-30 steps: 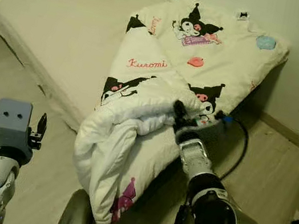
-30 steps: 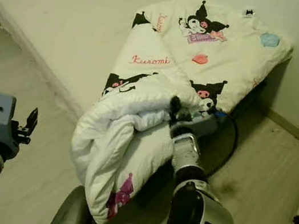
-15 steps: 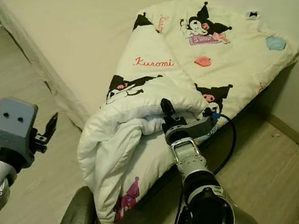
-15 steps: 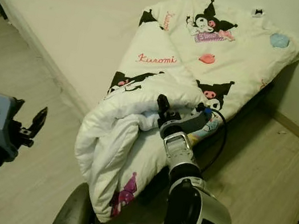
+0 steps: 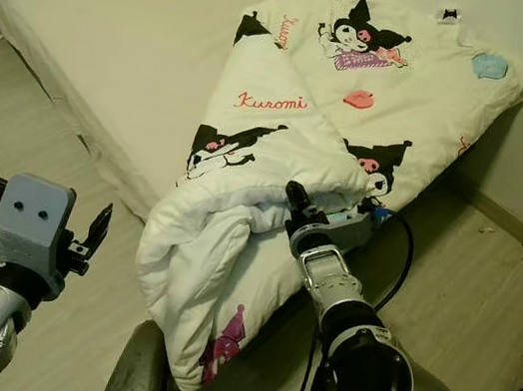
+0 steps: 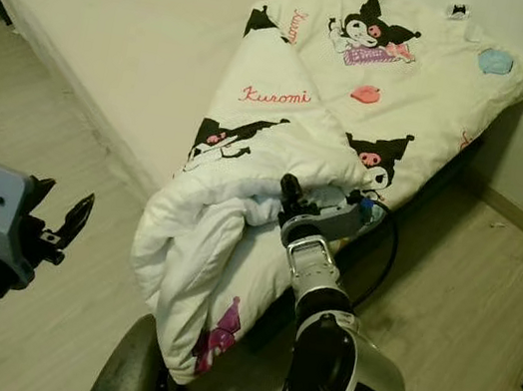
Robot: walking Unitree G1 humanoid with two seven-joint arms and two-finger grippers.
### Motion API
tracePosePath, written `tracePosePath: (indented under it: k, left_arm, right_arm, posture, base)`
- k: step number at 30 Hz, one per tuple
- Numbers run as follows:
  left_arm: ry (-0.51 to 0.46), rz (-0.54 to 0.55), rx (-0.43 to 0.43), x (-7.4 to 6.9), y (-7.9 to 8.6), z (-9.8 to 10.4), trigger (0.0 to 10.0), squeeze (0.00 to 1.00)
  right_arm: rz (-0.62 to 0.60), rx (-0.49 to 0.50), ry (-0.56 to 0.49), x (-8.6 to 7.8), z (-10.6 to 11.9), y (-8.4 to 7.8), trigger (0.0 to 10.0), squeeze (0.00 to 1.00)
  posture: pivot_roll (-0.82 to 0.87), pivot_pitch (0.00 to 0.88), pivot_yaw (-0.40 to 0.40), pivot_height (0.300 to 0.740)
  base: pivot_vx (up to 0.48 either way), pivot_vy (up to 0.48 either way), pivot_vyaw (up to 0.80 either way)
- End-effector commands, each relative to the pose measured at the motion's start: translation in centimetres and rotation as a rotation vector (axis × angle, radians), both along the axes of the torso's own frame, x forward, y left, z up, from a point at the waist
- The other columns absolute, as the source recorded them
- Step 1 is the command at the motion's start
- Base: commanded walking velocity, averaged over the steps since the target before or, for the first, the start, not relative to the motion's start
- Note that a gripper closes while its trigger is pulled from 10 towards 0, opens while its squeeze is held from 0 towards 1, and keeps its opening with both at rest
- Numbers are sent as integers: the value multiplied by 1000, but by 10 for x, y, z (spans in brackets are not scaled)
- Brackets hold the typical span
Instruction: Clean up the room
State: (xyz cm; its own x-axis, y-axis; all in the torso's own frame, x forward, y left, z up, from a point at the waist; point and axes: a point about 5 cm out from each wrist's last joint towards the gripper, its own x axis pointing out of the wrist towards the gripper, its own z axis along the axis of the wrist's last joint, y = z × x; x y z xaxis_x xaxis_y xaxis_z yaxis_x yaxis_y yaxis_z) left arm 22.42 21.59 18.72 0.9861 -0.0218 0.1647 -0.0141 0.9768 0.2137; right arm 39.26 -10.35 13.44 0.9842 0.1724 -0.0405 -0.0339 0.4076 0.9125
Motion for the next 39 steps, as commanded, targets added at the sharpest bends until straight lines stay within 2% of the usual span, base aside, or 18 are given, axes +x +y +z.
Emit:
tracePosePath:
  k: [1, 17, 19, 20, 24, 25, 26, 27, 28, 29, 31, 32, 34, 35, 36, 37, 38, 39]
  left_arm:
    - [23, 26, 22, -4, 8, -1, 10000, 0]
    - [24, 80, 21, -7, 16, -1, 10000, 0]
    - [10, 99, 23, -6, 19, 2, 10000, 0]
    - [10, 99, 23, -6, 19, 2, 10000, 0]
    - [-6, 125, 17, -4, 23, 6, 10000, 0]
    - [-15, 143, 12, -3, 27, 8, 10000, 0]
    - [-15, 143, 12, -3, 27, 8, 10000, 0]
    - [-24, 162, 9, -3, 30, 10, 10000, 0]
    - [-24, 162, 9, -3, 30, 10, 10000, 0]
    - [-31, 181, 7, -3, 33, 11, 10000, 0]
    - [-31, 181, 7, -3, 33, 11, 10000, 0]
    - [-36, 199, 2, -4, 36, 11, 10000, 0]
    - [-36, 199, 2, -4, 36, 11, 10000, 0]
    - [-43, 216, 0, -4, 37, 12, 10000, 0]
    - [-43, 216, 0, -4, 37, 12, 10000, 0]
    - [-49, 227, -1, -4, 39, 12, 10000, 0]
    - [-49, 227, -1, -4, 39, 12, 10000, 0]
    - [-56, 241, -5, -4, 40, 13, 10000, 0]
  right_arm:
    - [12, 0, 0, -1, -1, 4, 0, 0]
    - [28, -114, -40, 2, 8, 8, 0, 0]
    - [73, -207, -85, 5, 20, 19, 0, 0]
    - [73, -207, -85, 5, 20, 19, 0, 0]
    - [126, -308, -131, 7, 30, 32, 0, 0]
    - [166, -378, -167, 7, 37, 43, 0, 0]
    - [166, -378, -167, 7, 37, 43, 0, 0]
    - [218, -454, -216, 7, 45, 57, 0, 0]
    - [218, -454, -216, 7, 45, 57, 0, 0]
    - [284, -532, -280, 4, 54, 76, 0, 0]
    - [284, -532, -280, 4, 54, 76, 0, 0]
    - [360, -597, -351, -1, 62, 98, 0, 0]
    - [360, -597, -351, -1, 62, 98, 0, 0]
    - [470, -656, -439, -12, 67, 125, 0, 0]
    - [470, -656, -439, -12, 67, 125, 0, 0]
    - [568, -702, -511, -23, 67, 147, 0, 0]
    - [568, -702, -511, -23, 67, 147, 0, 0]
    - [651, -736, -564, -33, 64, 163, 0, 0]
  posture:
    - [258, 366, 86, 582]
    - [253, 370, 68, 582]
    - [253, 366, 64, 582]
    - [253, 366, 64, 582]
    - [253, 364, 58, 582]
    - [254, 361, 57, 582]
    - [254, 361, 57, 582]
    - [253, 357, 53, 582]
    - [253, 357, 53, 582]
    - [251, 356, 50, 582]
    - [251, 356, 50, 582]
    - [249, 350, 47, 582]
    - [249, 350, 47, 582]
    - [250, 345, 41, 582]
    - [250, 345, 41, 582]
    - [252, 340, 38, 582]
    - [252, 340, 38, 582]
    - [251, 337, 38, 582]
  base:
    - [0, 0, 0]
    - [0, 0, 0]
    - [0, 0, 0]
    - [0, 0, 0]
    - [0, 0, 0]
    - [0, 0, 0]
    - [0, 0, 0]
    - [0, 0, 0]
    - [0, 0, 0]
    - [0, 0, 0]
    - [0, 0, 0]
    - [0, 0, 0]
    - [0, 0, 0]
    - [0, 0, 0]
    - [0, 0, 0]
    - [0, 0, 0]
    - [0, 0, 0]
    - [0, 0, 0]
